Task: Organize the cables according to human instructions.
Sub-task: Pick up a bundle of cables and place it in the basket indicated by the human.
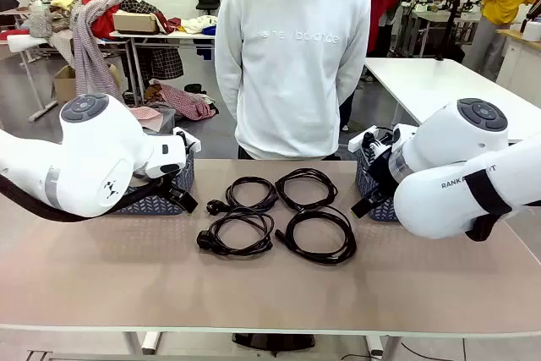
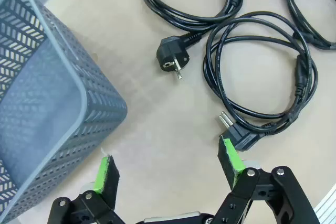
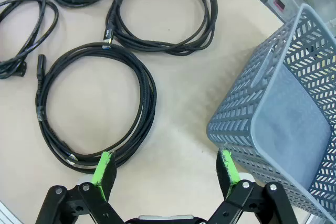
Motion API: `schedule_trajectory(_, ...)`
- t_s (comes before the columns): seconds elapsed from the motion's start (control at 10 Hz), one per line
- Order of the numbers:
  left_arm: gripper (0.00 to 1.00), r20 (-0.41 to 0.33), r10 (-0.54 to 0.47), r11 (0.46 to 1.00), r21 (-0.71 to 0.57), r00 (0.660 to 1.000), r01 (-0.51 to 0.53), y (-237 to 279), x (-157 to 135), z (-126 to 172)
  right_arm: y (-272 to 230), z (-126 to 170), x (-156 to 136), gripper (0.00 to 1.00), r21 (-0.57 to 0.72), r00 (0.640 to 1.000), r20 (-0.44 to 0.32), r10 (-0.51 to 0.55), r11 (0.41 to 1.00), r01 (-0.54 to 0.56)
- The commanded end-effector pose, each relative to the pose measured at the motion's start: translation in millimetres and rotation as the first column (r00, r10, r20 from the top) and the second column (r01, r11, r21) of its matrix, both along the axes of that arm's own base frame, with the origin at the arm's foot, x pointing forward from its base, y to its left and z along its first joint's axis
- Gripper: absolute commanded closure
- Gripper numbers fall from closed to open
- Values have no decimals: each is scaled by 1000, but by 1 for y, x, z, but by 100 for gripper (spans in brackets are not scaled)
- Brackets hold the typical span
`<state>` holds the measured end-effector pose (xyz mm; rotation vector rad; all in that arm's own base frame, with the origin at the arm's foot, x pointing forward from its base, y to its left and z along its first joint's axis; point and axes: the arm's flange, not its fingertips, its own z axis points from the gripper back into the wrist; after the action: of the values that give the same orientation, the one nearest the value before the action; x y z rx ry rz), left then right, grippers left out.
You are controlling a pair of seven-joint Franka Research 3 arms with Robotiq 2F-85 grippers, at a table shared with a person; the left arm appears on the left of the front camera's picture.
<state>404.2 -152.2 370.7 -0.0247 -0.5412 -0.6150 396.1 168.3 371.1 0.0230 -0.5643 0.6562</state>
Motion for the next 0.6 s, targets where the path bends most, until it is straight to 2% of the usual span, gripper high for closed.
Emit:
schedule_trajectory(0.0, 0, 0, 0, 1000, 0, 1000, 0, 0, 0, 0, 0, 0, 0, 0, 0, 1000, 0, 0, 1000, 0)
schedule_trajectory(0.5, 0, 0, 0, 1000, 0, 1000, 0, 0, 0, 0, 0, 0, 0, 0, 0, 1000, 0, 0, 1000, 0)
